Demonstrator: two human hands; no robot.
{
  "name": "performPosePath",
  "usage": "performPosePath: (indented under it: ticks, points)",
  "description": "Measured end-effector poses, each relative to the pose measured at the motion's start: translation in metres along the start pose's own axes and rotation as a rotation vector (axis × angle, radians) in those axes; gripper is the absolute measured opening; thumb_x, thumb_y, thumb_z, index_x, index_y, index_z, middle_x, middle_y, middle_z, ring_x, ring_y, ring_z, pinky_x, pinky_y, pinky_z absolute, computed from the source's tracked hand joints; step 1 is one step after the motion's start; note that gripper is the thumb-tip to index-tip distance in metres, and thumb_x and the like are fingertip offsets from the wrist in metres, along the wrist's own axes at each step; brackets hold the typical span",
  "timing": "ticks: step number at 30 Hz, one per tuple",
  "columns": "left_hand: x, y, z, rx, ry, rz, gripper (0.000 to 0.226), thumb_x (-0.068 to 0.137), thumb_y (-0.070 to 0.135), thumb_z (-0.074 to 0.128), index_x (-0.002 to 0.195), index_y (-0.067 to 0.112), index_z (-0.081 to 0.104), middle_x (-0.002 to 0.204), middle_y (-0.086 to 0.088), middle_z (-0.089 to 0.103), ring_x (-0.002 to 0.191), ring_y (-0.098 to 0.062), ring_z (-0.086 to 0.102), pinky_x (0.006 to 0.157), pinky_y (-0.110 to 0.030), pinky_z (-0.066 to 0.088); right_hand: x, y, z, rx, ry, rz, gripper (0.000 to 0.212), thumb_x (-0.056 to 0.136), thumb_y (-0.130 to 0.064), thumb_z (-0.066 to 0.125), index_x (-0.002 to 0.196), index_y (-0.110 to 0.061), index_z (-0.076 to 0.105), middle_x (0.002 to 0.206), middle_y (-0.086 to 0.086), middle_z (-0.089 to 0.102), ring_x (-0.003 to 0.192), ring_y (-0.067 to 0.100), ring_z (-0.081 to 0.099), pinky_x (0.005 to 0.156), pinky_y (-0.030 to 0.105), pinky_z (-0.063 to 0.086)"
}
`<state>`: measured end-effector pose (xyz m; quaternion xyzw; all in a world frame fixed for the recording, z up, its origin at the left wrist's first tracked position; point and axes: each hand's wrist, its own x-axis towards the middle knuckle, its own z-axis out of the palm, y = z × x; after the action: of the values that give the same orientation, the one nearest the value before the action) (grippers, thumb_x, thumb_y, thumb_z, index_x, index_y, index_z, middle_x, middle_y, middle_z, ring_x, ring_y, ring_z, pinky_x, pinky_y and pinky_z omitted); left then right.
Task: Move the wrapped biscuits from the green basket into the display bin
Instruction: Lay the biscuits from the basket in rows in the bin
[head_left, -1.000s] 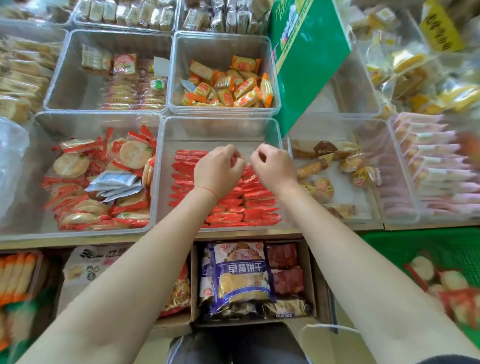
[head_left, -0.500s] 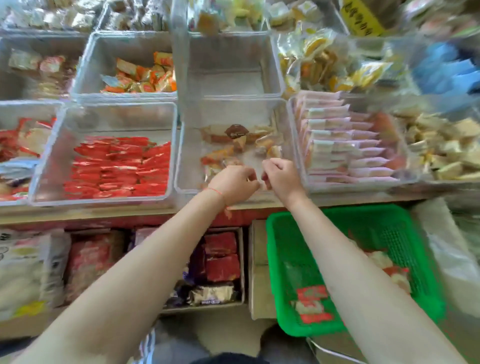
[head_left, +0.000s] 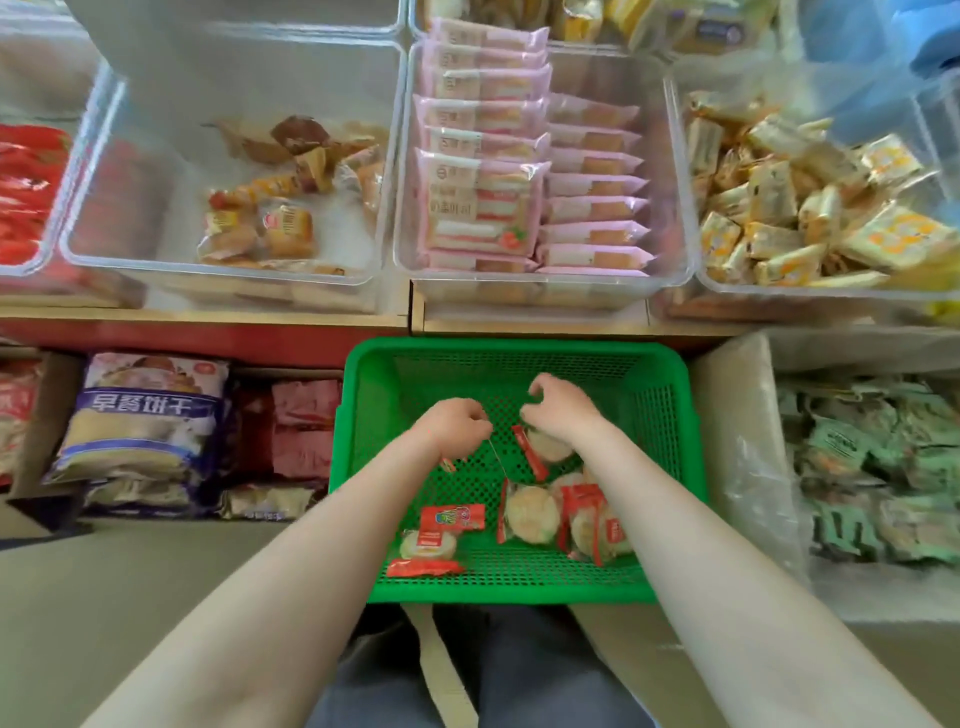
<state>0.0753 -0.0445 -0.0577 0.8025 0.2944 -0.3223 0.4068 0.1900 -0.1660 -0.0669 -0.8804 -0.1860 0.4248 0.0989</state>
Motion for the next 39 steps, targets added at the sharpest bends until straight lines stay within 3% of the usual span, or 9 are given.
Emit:
performPosePath:
  ticks: [3,6,10,14,19,22,27,33,39]
  points:
    - [0.020,-0.005,0.025,-0.029,0.010,-0.045,0.027,0.092,0.024,0.044,0.101,0.012,0.066,0.100,-0.007,0.069,0.084,-0.024,0.067,0.070,-0.024,0.047,0.012,0.031,0.013,-0.112,-0.059,0.100,0.083,0.088,-0.029,0.067,0.154,-0.019,0.017,0.154,0.020,0.024,0.139,0.039,0.030,0.107,0.048,0.038]
    - [0.036,-0.009,0.044,-0.019,0.007,-0.081,0.027,0.094,0.024,0.044,0.103,0.010,0.065,0.101,-0.010,0.069,0.086,-0.024,0.068,0.073,-0.025,0.047,0.023,0.050,0.020,-0.206,-0.075,0.102,0.093,0.086,-0.028,0.071,0.155,-0.021,0.009,0.158,0.021,0.014,0.142,0.040,0.024,0.107,0.052,0.036]
    - [0.045,-0.003,0.062,0.043,-0.028,-0.076,0.031,0.094,0.024,0.049,0.116,0.012,0.067,0.118,-0.009,0.067,0.109,-0.027,0.063,0.087,-0.028,0.048,0.031,0.060,0.026,-0.296,-0.029,0.018,0.081,0.088,-0.018,0.067,0.152,-0.023,0.017,0.155,0.025,0.016,0.136,0.044,0.033,0.105,0.055,0.038]
    - [0.046,0.003,0.080,0.192,-0.098,-0.025,0.033,0.085,0.025,0.062,0.116,0.022,0.071,0.118,-0.002,0.068,0.108,-0.021,0.062,0.090,-0.027,0.049,0.039,0.068,0.028,-0.219,-0.123,-0.034,0.074,0.081,-0.034,0.077,0.140,-0.017,0.037,0.140,0.013,0.046,0.124,0.035,0.049,0.101,0.051,0.044]
    - [0.048,0.018,0.095,0.505,-0.298,0.044,0.050,0.076,0.035,0.077,0.120,0.016,0.065,0.121,-0.006,0.063,0.111,-0.027,0.059,0.089,-0.032,0.051,0.043,0.079,0.022,-0.103,-0.109,-0.100,0.040,0.079,-0.028,0.076,0.104,-0.015,0.048,0.106,0.007,0.051,0.097,0.026,0.051,0.071,0.034,0.043]
    - [0.048,0.026,0.096,0.585,-0.345,0.059,0.050,0.076,0.040,0.077,0.115,0.012,0.066,0.115,-0.007,0.066,0.105,-0.028,0.062,0.082,-0.032,0.050,0.041,0.083,0.018,-0.004,-0.106,-0.131,0.040,0.075,-0.029,0.082,0.094,-0.014,0.050,0.091,0.001,0.051,0.083,0.020,0.048,0.063,0.032,0.035]
    - [0.031,0.006,0.071,-0.049,-0.328,-0.095,0.022,0.083,0.024,0.074,0.094,0.017,0.057,0.097,-0.004,0.056,0.073,-0.012,0.056,0.050,-0.022,0.048,0.031,0.078,0.004,0.190,0.049,-0.111,0.031,0.077,-0.029,0.080,0.091,-0.016,0.056,0.090,-0.002,0.055,0.083,0.020,0.052,0.062,0.030,0.035]
    - [-0.008,-0.016,0.034,-0.775,-0.074,-0.243,0.018,0.093,0.008,0.058,0.111,0.012,0.057,0.081,-0.003,0.063,0.065,-0.011,0.060,0.051,-0.019,0.050,-0.001,0.043,-0.024,0.350,0.149,-0.122,0.031,0.076,-0.027,0.080,0.096,-0.016,0.058,0.092,-0.001,0.058,0.085,0.019,0.054,0.069,0.028,0.037]
    - [-0.049,-0.014,0.007,-1.077,0.075,-0.154,0.061,0.087,-0.001,0.064,0.135,0.029,0.041,0.117,-0.016,0.062,0.078,-0.023,0.068,0.054,-0.030,0.056,-0.054,-0.010,-0.045,0.576,-0.209,-0.267,0.025,0.083,-0.028,0.077,0.095,-0.017,0.058,0.088,-0.002,0.061,0.077,0.015,0.058,0.063,0.023,0.049]
